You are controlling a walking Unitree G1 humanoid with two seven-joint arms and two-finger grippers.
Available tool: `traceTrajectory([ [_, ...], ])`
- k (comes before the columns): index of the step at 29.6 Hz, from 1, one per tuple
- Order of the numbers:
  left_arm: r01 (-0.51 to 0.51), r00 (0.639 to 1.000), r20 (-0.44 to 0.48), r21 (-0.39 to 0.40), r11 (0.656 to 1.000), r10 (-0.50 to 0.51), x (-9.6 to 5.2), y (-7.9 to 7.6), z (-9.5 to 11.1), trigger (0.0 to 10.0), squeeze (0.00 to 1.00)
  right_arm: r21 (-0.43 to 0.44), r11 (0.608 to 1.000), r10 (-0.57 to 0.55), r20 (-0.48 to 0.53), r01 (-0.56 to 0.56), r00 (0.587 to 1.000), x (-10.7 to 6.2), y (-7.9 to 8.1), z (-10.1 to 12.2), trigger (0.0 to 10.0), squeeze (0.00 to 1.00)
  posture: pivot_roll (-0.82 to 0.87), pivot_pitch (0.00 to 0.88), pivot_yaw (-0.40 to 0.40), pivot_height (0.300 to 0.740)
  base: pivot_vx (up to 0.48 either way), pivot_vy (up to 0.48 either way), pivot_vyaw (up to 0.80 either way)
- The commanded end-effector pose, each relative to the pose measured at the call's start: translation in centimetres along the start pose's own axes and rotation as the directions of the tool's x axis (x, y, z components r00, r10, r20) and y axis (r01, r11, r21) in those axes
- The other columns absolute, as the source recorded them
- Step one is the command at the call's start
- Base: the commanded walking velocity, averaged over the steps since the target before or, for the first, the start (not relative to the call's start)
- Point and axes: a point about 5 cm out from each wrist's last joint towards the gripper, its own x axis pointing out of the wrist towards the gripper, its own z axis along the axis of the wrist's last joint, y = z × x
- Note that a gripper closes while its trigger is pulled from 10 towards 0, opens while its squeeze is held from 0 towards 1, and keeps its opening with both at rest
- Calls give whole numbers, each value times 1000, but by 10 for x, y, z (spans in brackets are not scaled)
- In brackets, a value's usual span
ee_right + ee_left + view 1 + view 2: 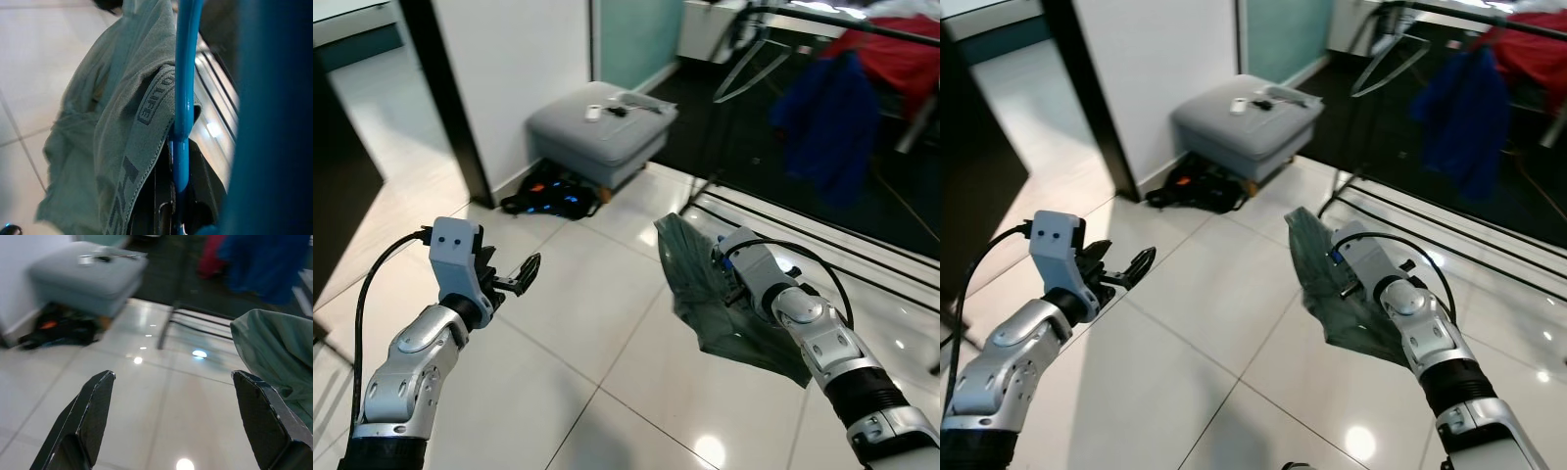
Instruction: Hang hanger
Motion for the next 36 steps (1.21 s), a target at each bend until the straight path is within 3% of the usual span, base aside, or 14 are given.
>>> traceTrajectory([
  [1, 18, 1000, -5, -20, 1000, -18, 1, -2, -3, 10000, 0, 27, 999, -28, -2, 28, 1000, -3, -5, -4, 10000, 0, -87, 106, -37, 740, 0, 0, -800],
  [6, 30, 1000, 9, -55, 998, -30, 4, -1, -3, 10000, 0, 99, 993, -64, 25, 61, 998, -3, -9, -6, 10000, 0, -90, 104, -34, 740, 0, 0, -160],
  [14, 28, 999, 17, -74, 997, -27, 4, 1, -2, 10000, 0, 121, 990, -81, 31, 77, 996, -3, -10, -7, 10000, 0, -85, 99, -32, 740, 0, 0, 0],
  [21, -96, 993, 58, -47, 994, 99, -15, 9, 1, 10000, 0, 132, 987, -104, 53, 96, 993, -8, -11, -7, 10000, 0, -60, 93, -39, 740, 0, 0, -686],
  [24, -332, 938, 97, -14, 943, 332, -33, 27, 3, 10000, 0, 165, 984, -88, 100, 70, 991, -18, -4, -5, 10000, 0, -57, 94, -45, 740, 0, 0, -800],
  [29, -432, 895, 108, -39, 901, 434, -39, 37, 3, 10000, 0, 165, 984, -82, 111, 63, 990, -21, -1, -5, 10000, 0, -63, 94, -45, 740, 0, 0, -800],
  [32, -488, 868, 99, -13, 873, 486, -42, 40, 1, 10000, 0, 170, 983, -87, 115, 67, 990, -20, -2, -6, 10000, 0, -63, 90, -47, 740, 0, 0, -800],
  [36, -503, 861, 86, -2, 864, 501, -46, 40, -2, 10000, 0, 173, 982, -92, 118, 71, 989, -21, -2, -7, 10000, 0, -62, 93, -51, 740, 0, 0, -800],
])
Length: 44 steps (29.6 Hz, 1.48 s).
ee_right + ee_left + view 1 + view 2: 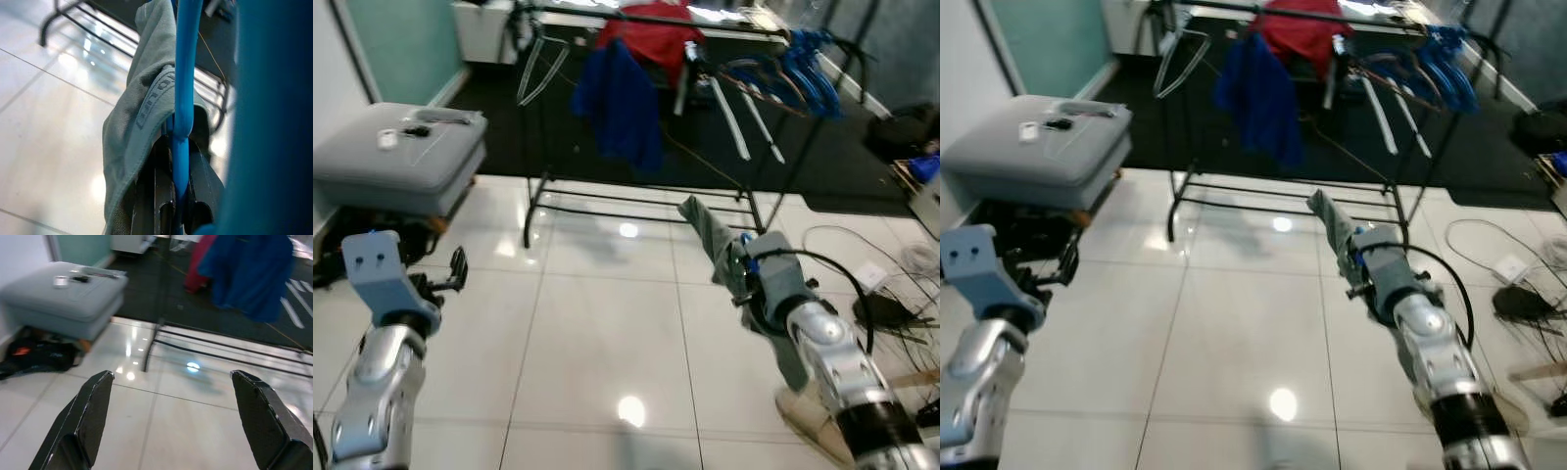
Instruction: Hang hanger
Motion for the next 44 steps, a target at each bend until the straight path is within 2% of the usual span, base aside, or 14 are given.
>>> traceTrajectory([
  [1, -8, 1000, -16, 12, 1000, 8, -4, 0, -2, 10000, 0, 10, 1000, -11, 21, 11, 1000, -1, -1, 3, 10000, 0, -59, 96, -56, 740, 0, 0, -800],
  [17, 123, 990, -75, -1, 992, -123, 7, -18, -11, 10000, 0, 36, 999, -27, 64, 24, 998, -3, -2, 5, 10000, 0, -58, 68, -55, 740, 0, 0, -150],
  [23, 339, 939, -40, -62, 939, -342, 5, -34, -3, 10000, 0, 165, 956, 224, 120, -242, 967, -4, 11, 15, 10000, 0, -64, 68, -39, 740, 0, 0, 0],
  [26, 559, 826, 33, 70, 826, -562, 0, -46, 23, 10000, 0, 70, 838, 533, 111, -541, 839, -16, 24, 23, 10000, 0, -69, 64, -51, 740, 0, 0, 0],
  [28, 652, 747, 47, 137, 745, -663, -5, -52, 37, 10000, 0, 34, 777, 624, 92, -629, 776, -24, 23, 25, 10000, 0, -67, 52, -55, 740, 0, 0, 0],
  [31, 686, 713, 44, 159, 710, -700, -7, -53, 43, 10000, 0, 27, 758, 647, 86, -651, 757, -25, 21, 26, 10000, 0, -66, 50, -54, 740, 0, 0, 0],
  [35, 846, 479, -157, 346, 406, -864, -19, -60, 52, 10000, 0, -11, 652, 755, 101, -758, 648, -31, 19, 43, 10000, 0, -56, 28, -49, 740, 0, 0, 0],
  [36, 846, 479, -157, 346, 406, -864, -19, -60, 52, 10000, 0, -11, 652, 755, 101, -758, 648, -31, 19, 43, 10000, 0, -56, 28, -49, 740, 0, 0, 0],
  [37, 869, 417, -220, 379, 316, -882, -22, -63, 53, 10000, 0, -20, 621, 780, 109, -783, 616, -32, 22, 49, 10000, 0, -59, 27, -49, 740, 0, 0, 0],
  [38, 869, 417, -220, 379, 316, -882, -22, -63, 53, 10000, 0, -20, 621, 780, 109, -783, 616, -32, 22, 49, 10000, 0, -59, 27, -49, 740, 0, 0, 0],
  [40, 868, 363, -332, 459, 187, -871, -23, -66, 48, 10000, 0, -37, 569, 820, 100, -822, 563, -36, 25, 54, 10000, 0, -55, 27, -45, 740, 0, 0, 0],
  [42, 868, 363, -332, 459, 187, -871, -23, -66, 48, 10000, 0, -37, 569, 820, 100, -822, 563, -36, 25, 54, 10000, 0, -55, 27, -45, 740, 0, 0, 0],
  [43, 841, 339, -432, 537, 64, -836, -24, -69, 38, 10000, 0, -66, 540, 841, 60, -839, 537, -38, 30, 52, 10000, 0, -54, 26, -42, 740, 0, 0, 0],
  [44, 841, 339, -432, 537, 64, -836, -24, -69, 38, 10000, 0, -66, 540, 841, 60, -839, 537, -38, 30, 52, 10000, 0, -54, 26, -42, 740, 0, 0, 0],
])
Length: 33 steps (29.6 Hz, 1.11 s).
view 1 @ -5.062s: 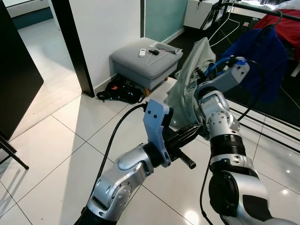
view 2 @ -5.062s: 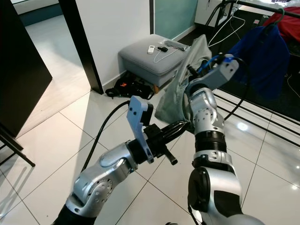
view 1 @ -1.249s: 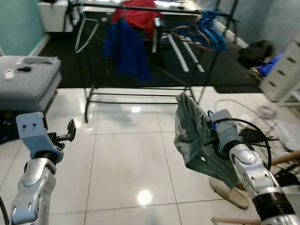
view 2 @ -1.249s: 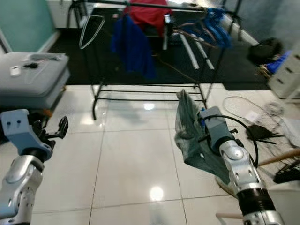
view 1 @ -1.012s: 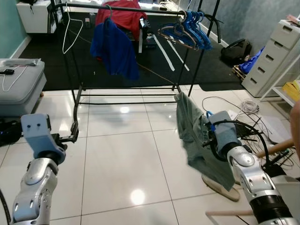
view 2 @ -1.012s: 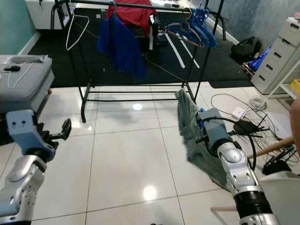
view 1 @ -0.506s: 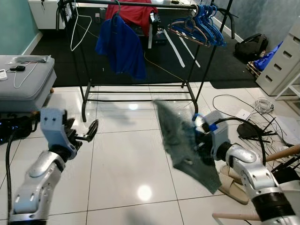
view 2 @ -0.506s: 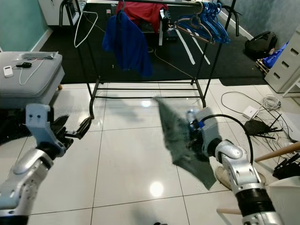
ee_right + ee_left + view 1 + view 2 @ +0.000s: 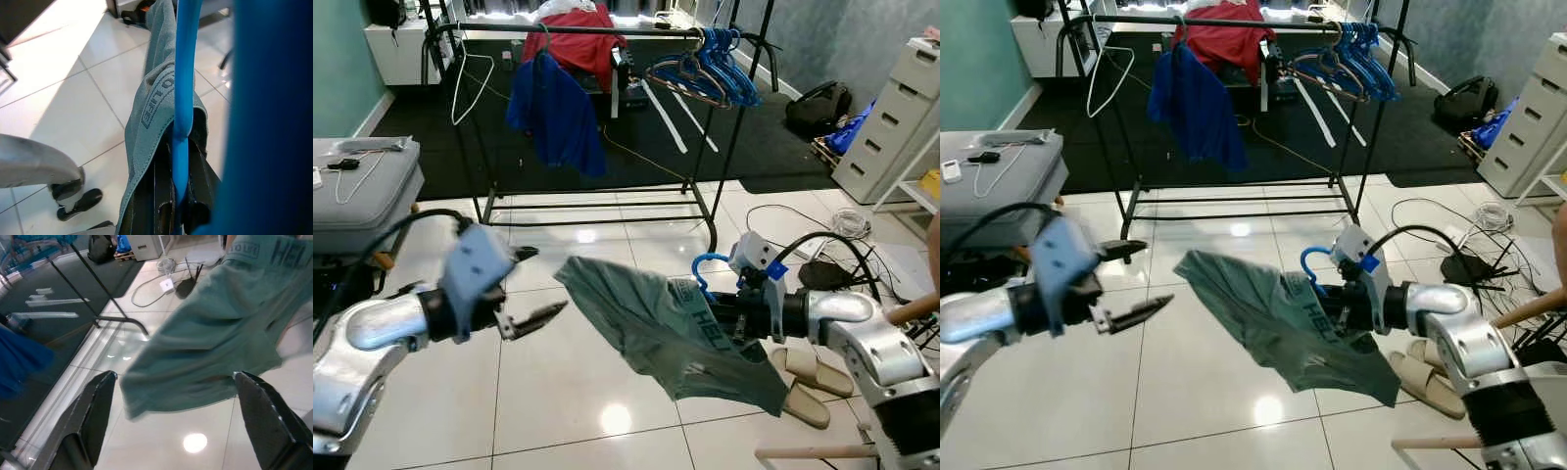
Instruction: Hang hanger
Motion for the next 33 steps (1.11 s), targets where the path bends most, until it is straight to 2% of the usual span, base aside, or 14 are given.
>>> traceTrajectory([
  [1, 127, 988, -104, 153, 980, -112, 9, -14, -8, 10000, 0, -36, 997, 64, -51, -66, 997, 5, 8, -1, 10000, 0, -53, 24, -41, 740, 0, 0, 0],
  [2, 127, 988, -104, 153, 980, -112, 9, -14, -8, 10000, 0, -36, 997, 64, -51, -66, 997, 5, 8, -1, 10000, 0, -53, 24, -41, 740, 0, 0, 0],
  [4, 241, 969, -110, 247, 939, -220, 24, -32, -3, 10000, 0, -65, 989, 126, -89, -132, 988, 16, 18, -1, 10000, 0, -49, 25, -41, 740, 0, 0, 0],
  [6, 241, 969, -110, 247, 939, -220, 24, -32, -3, 10000, 0, -65, 989, 126, -89, -132, 988, 16, 18, -1, 10000, 0, -49, 25, -41, 740, 0, 0, 0],
  [9, 316, 949, -106, 313, 896, -298, 36, -43, 7, 10000, 0, -74, 974, 209, -74, -214, 975, 31, 32, 6, 10000, 0, -47, 24, -37, 740, 0, 0, 0],
  [11, 351, 936, -117, 335, 874, -331, 37, -47, 9, 10000, 0, -81, 968, 232, -67, -237, 970, 35, 37, 9, 10000, 0, -49, 27, -30, 740, 0, 0, 0],
  [18, 387, 922, -161, 374, 843, -352, 40, -50, 7, 10000, 0, -93, 970, 220, -64, -225, 973, 40, 37, 14, 10000, 0, -41, 29, -25, 740, 0, 0, 0],
  [24, 412, 911, -199, 363, 836, -362, 39, -51, 3, 10000, 0, -97, 968, 225, -63, -230, 972, 42, 39, 15, 10000, 0, -39, 33, -25, 740, 0, 0, 0],
  [27, 469, 876, -287, 330, 819, -386, 36, -51, -4, 10000, 0, -111, 966, 229, -51, -233, 972, 45, 40, 21, 10000, 0, -35, 60, -18, 740, 0, 0, 0],
  [29, 473, 873, -305, 332, 816, -382, 36, -49, -6, 10000, 0, -115, 965, 230, -45, -234, 972, 46, 40, 23, 10000, 0, -35, 71, -12, 740, 0, 0, 0],
  [30, 467, 875, -309, 331, 820, -374, 38, -48, -6, 7255, 0, -116, 965, 233, -36, -236, 972, 48, 42, 25, 10000, 0, -33, 75, -14, 740, 0, 0, 0],
  [31, 467, 875, -309, 331, 820, -374, 38, -48, -6, 7255, 0, -116, 965, 233, -36, -236, 972, 48, 42, 25, 10000, 0, -33, 75, -14, 740, 0, 0, 0],
  [32, 464, 875, -315, 328, 823, -368, 39, -47, -7, 5020, 0, -116, 964, 237, -27, -239, 971, 49, 43, 27, 10000, 0, -33, 71, -13, 740, 0, 0, 0],
  [33, 466, 873, -319, 326, 823, -369, 39, -48, -8, 3686, 0, -117, 963, 241, -25, -242, 970, 50, 43, 27, 10000, 0, -34, 81, -12, 740, 0, 0, 0],
])
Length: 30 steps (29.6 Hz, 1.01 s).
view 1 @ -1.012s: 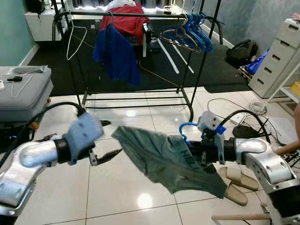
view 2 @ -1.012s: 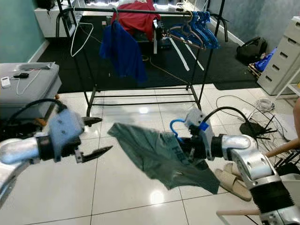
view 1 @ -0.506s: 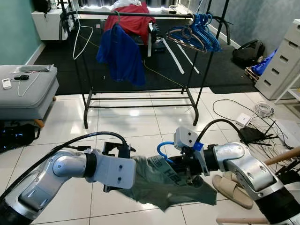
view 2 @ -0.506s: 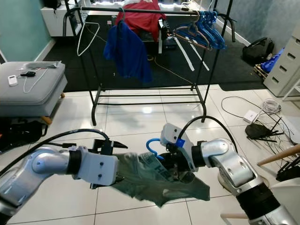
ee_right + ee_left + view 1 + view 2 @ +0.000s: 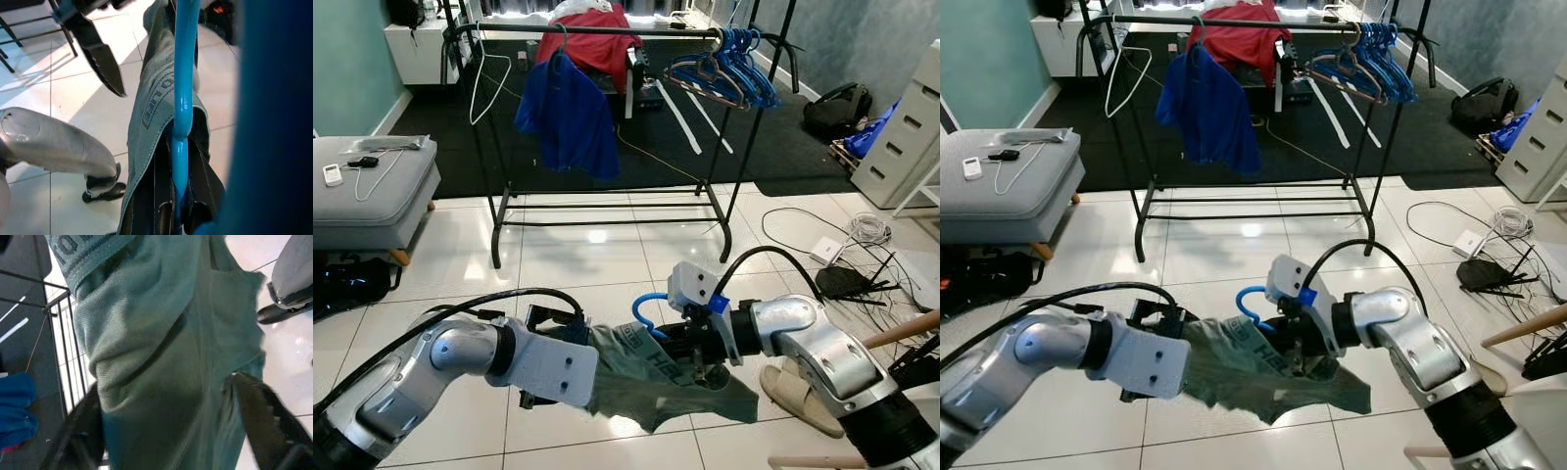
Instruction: Hang hanger
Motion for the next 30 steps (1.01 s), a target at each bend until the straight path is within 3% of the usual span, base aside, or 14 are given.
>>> traceTrajectory([
  [1, 32, 999, -29, -10, 999, -32, 3, -5, -5, 0, 0, -19, 1000, 18, 7, -18, 1000, 2, 2, 6, 10000, 0, -34, 85, -11, 740, 0, 0, 0],
  [26, 122, 992, -30, -23, 992, -122, 3, -13, -7, 0, 0, -4, 1000, -20, 34, 20, 999, -4, -2, 10, 10000, 0, -47, 75, -2, 740, 0, 0, 0],
  [27, 126, 991, -30, -23, 992, -127, 3, -14, -7, 0, 0, 13, 1000, -22, 57, 21, 998, -5, -3, 12, 10000, 325, -47, 65, -1, 740, 0, 0, 0],
  [28, 126, 991, -30, -23, 992, -127, 3, -14, -7, 0, 0, 13, 1000, -22, 57, 21, 998, -5, -3, 12, 10000, 325, -47, 65, -1, 740, 0, 0, 0],
  [29, 129, 991, -30, -23, 991, -129, 3, -15, -8, 0, 0, 26, 999, -30, 81, 28, 996, -5, -5, 14, 10000, 1000, -46, 59, 0, 740, 0, 0, 0],
  [30, 129, 991, -30, -23, 991, -129, 3, -15, -8, 0, 0, 26, 999, -30, 81, 28, 996, -5, -5, 14, 10000, 1000, -46, 59, 0, 740, 0, 0, 0],
])
